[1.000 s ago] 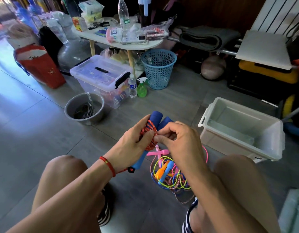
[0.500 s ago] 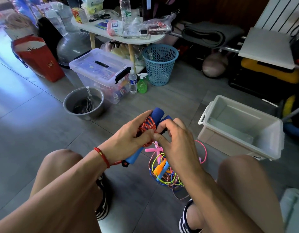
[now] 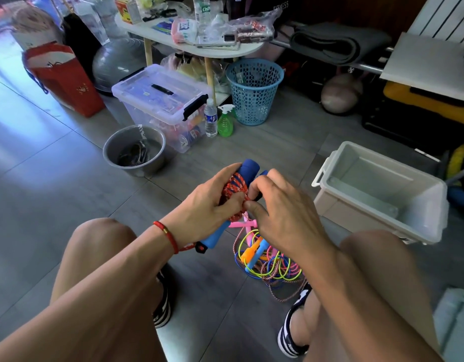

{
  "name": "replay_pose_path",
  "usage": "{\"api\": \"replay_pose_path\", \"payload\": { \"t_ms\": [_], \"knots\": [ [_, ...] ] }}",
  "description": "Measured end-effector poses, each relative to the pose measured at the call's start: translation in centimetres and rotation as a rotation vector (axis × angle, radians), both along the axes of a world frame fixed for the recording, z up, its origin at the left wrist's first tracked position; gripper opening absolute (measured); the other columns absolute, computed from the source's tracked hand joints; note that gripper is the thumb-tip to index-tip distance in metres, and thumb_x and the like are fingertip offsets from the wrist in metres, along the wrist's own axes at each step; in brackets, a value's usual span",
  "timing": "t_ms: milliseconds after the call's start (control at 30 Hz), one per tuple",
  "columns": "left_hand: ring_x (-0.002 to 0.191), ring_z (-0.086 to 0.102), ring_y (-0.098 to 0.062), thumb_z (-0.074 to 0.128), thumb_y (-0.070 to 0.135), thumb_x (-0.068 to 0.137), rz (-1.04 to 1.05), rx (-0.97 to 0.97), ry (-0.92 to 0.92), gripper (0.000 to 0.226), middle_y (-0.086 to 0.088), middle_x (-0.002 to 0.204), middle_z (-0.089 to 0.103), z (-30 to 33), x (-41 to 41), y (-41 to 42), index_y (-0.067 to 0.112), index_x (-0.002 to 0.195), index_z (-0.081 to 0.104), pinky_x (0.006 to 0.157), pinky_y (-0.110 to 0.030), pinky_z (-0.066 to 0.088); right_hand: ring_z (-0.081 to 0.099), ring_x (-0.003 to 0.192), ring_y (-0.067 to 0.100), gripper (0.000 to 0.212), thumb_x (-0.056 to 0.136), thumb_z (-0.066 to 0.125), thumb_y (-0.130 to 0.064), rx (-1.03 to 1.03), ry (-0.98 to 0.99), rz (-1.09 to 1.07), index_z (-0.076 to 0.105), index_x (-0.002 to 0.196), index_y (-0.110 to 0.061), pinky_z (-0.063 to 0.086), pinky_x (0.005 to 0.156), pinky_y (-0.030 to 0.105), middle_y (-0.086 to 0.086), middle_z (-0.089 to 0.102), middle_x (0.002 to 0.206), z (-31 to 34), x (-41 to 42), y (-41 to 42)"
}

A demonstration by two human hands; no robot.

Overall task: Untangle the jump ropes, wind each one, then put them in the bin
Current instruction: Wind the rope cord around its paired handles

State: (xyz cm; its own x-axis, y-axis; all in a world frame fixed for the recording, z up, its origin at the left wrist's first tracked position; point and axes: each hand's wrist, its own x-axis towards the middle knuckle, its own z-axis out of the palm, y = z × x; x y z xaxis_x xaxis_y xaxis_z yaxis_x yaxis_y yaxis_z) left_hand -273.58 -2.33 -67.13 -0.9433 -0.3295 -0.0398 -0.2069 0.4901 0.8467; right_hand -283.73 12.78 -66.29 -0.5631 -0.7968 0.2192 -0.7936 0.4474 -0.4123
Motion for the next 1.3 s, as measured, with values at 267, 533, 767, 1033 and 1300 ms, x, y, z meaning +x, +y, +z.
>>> {"api": "replay_pose_path", "payload": {
  "t_ms": [267, 533, 767, 1033, 1300],
  "knots": [
    [0.083, 0.068, -0.03, 0.055, 0.019, 0.101, 0.039, 0.065, -0.025, 0.053, -0.01, 0.101, 0.07, -0.7, 1.4, 0.0, 0.041, 0.144, 0.035, 0.081, -0.048, 0.058, 0.056, 0.083, 0.024, 0.021, 0.091, 0.056, -0.039, 0.078, 0.12, 0.165, 0.05, 0.089, -0.018, 0.046, 0.06, 0.039, -0.003, 0.045, 0.087, -1.5, 0.1, -0.9],
    [0.073, 0.064, -0.026, 0.053, 0.022, 0.103, -0.002, 0.03, 0.006, 0.013, -0.004, 0.086, 0.067, -0.6, 2.1, 1.0, 0.028, 0.114, 0.051, 0.074, -0.047, 0.056, 0.055, 0.073, 0.026, 0.019, 0.084, 0.06, -0.036, -0.025, -0.045, 0.006, 0.052, 0.083, -0.019, 0.032, 0.064, 0.033, -0.003, 0.053, 0.082, -3.1, 0.7, -1.0],
    [0.07, 0.063, -0.029, 0.05, 0.019, 0.103, 0.029, 0.008, 0.005, 0.009, -0.008, 0.081, 0.066, -0.7, 1.9, 1.5, 0.027, 0.106, 0.052, 0.068, -0.046, 0.054, 0.049, 0.068, 0.016, 0.012, 0.084, 0.067, -0.024, -0.148, -0.159, -0.036, 0.057, 0.085, -0.018, 0.044, 0.064, 0.037, -0.009, 0.044, 0.079, -2.8, 1.0, -0.8],
    [0.076, 0.069, -0.044, 0.045, 0.017, 0.106, 0.035, 0.256, -0.056, 0.007, -0.021, 0.088, 0.069, -1.1, 2.3, 1.3, 0.017, 0.111, 0.049, 0.069, -0.062, 0.057, 0.051, 0.083, 0.009, 0.015, 0.087, 0.07, -0.025, -0.01, -0.147, 0.246, 0.057, 0.094, -0.022, 0.049, 0.072, 0.033, -0.01, 0.049, 0.092, -2.0, -0.8, 0.4],
    [0.077, 0.057, -0.065, 0.047, 0.026, 0.107, 0.025, 0.406, -0.14, 0.013, -0.041, 0.092, 0.057, -0.9, 2.4, 1.1, 0.014, 0.112, 0.048, 0.063, -0.079, 0.045, 0.053, 0.058, 0.024, 0.013, 0.079, 0.062, -0.025, -0.054, 0.224, 0.189, 0.059, 0.08, -0.013, 0.043, 0.047, 0.035, 0.002, 0.051, 0.073, -3.6, 0.4, -0.2]
  ]
}}
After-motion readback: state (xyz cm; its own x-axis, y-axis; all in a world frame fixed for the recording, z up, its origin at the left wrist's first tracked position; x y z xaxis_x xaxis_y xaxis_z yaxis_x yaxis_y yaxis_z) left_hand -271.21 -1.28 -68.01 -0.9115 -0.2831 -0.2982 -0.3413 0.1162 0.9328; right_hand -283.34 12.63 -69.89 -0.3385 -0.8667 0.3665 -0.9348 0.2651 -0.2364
